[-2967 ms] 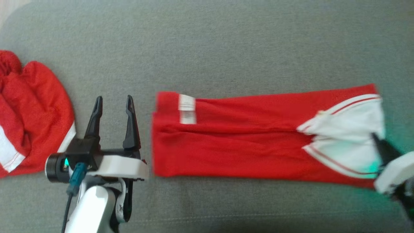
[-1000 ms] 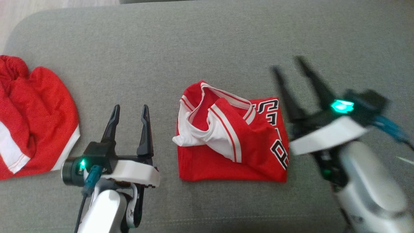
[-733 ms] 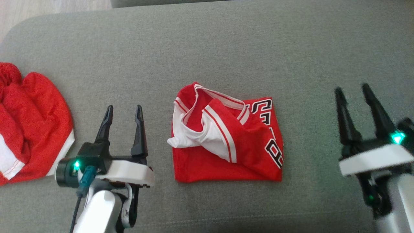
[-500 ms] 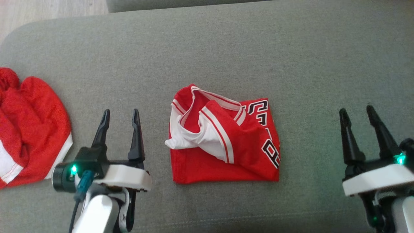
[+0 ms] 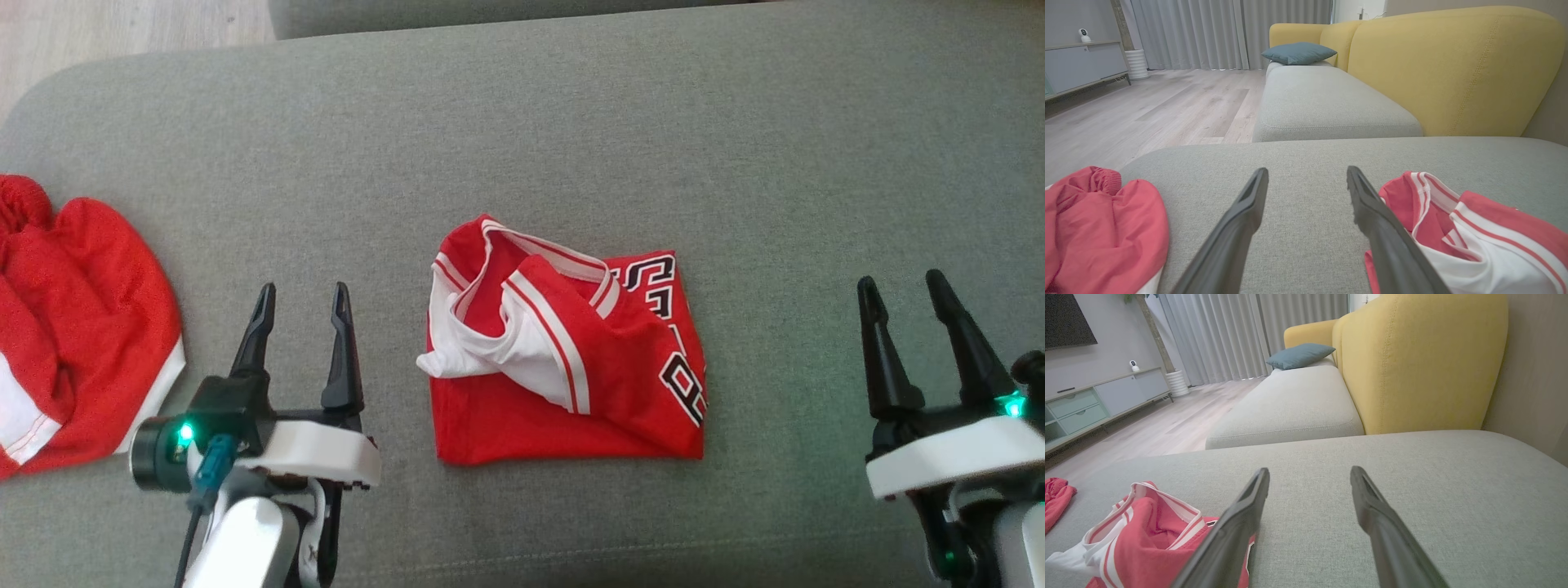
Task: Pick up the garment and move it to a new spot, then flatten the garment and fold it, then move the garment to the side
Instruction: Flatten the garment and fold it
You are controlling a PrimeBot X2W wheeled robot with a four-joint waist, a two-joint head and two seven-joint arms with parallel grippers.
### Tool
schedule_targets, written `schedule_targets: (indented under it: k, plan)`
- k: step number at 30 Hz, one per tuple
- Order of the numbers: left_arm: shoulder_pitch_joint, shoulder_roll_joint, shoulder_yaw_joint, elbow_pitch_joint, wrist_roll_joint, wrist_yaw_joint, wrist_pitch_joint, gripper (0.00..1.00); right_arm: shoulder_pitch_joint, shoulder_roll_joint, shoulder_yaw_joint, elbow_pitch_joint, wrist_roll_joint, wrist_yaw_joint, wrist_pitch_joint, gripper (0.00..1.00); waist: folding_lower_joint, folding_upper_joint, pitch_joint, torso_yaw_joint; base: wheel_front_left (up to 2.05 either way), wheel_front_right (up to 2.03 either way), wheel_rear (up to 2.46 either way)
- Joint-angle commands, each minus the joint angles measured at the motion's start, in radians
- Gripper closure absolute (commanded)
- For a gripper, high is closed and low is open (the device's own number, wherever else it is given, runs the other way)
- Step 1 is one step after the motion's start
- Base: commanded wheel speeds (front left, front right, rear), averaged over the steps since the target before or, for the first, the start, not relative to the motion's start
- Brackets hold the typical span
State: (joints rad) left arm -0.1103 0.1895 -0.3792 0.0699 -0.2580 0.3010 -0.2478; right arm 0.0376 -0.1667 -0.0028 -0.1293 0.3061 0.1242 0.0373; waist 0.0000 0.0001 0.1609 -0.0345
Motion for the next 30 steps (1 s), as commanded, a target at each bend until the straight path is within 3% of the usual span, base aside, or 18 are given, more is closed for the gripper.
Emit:
schedule_targets:
  k: [1, 3, 5, 6, 19, 30]
  plan:
    - [-0.024, 0.021, 0.030, -0.033, 0.002, 0.010, -0.003, 0.00, 0.005, -0.008, 0.014, -0.035, -0.008, 0.007, 0.007, 0.00, 0.0000, -0.0001, 0.000, 0.001, 0.00, 0.00, 0.00]
    - [-0.024, 0.022, 0.028, -0.034, 0.001, 0.011, -0.002, 0.00, 0.004, -0.011, 0.021, -0.026, -0.006, 0.007, 0.019, 0.00, 0.0000, -0.0001, 0.001, 0.002, 0.00, 0.00, 0.00]
    - [-0.026, 0.021, 0.026, -0.036, 0.002, 0.012, -0.002, 0.00, -0.003, -0.018, 0.037, -0.005, 0.000, 0.007, 0.031, 0.71, 0.0000, -0.0001, 0.005, 0.003, 0.00, 0.00, 0.00]
    - [-0.028, 0.021, 0.025, -0.037, 0.002, 0.012, -0.002, 0.00, -0.009, -0.024, 0.049, 0.013, 0.002, 0.007, 0.039, 1.00, 0.0000, -0.0001, 0.009, 0.005, 0.00, 0.00, 0.00]
    - [-0.085, 0.004, 0.002, -0.033, 0.008, 0.003, -0.006, 0.00, -0.272, -0.035, 0.353, 0.391, 0.103, 0.007, 0.008, 1.00, 0.0000, -0.0001, 0.070, 0.047, 0.00, 0.00, 0.00]
    - [-0.093, -0.006, 0.006, -0.025, 0.007, 0.004, -0.011, 0.00, -0.353, -0.069, 0.509, 0.533, 0.221, 0.007, -0.027, 1.00, 0.0000, -0.0001, 0.086, 0.068, 0.00, 0.00, 0.00]
